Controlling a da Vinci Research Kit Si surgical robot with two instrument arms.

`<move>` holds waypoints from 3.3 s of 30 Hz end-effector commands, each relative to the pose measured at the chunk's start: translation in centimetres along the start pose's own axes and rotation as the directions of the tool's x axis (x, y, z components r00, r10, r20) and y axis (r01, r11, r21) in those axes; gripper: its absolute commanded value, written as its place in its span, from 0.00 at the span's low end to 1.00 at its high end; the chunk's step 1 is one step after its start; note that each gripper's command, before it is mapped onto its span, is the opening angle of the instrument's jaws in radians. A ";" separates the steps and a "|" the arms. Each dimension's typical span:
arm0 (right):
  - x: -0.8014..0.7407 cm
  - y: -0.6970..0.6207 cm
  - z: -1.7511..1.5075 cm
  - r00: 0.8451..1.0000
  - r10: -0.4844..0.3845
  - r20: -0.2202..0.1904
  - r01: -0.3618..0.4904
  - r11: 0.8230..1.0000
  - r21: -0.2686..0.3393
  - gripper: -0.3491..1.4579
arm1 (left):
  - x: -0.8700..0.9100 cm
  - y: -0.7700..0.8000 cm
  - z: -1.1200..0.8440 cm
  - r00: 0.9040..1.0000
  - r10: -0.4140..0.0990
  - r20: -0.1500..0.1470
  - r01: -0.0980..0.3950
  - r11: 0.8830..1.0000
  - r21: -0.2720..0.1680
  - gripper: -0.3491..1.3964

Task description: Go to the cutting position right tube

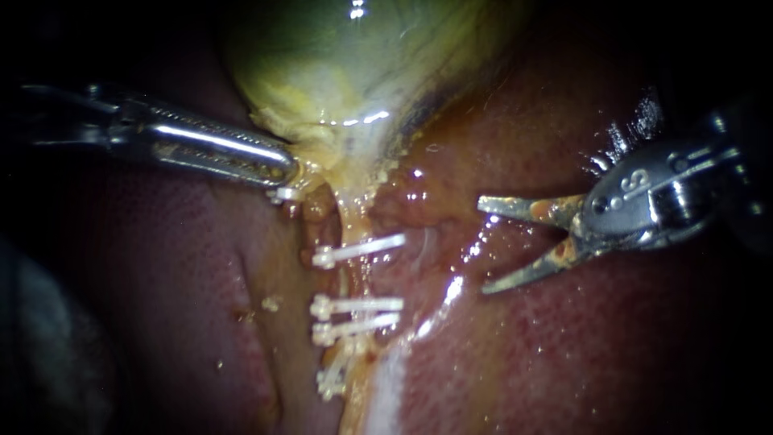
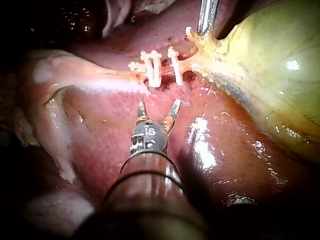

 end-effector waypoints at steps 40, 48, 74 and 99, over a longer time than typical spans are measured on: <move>-0.22 -0.16 0.98 0.973 0.218 -0.077 -0.206 0.969 0.140 0.99 | 0.35 0.28 -0.61 0.999 0.004 -0.032 -0.003 1.000 0.016 0.00; -0.25 -0.07 1.14 0.945 0.294 -0.142 -0.263 0.943 0.202 0.99 | 0.34 0.28 -0.60 0.999 0.004 -0.032 -0.004 1.000 0.017 0.00; -0.10 -0.05 1.68 0.874 0.404 -0.270 -0.283 0.874 0.395 0.99 | 0.33 0.28 -0.61 0.999 0.005 -0.032 -0.004 1.000 0.017 0.00; 0.25 -0.01 2.04 0.795 0.503 -0.340 -0.286 0.804 0.521 0.95 | 0.33 0.28 -0.60 0.999 0.005 -0.032 -0.004 1.000 0.017 0.00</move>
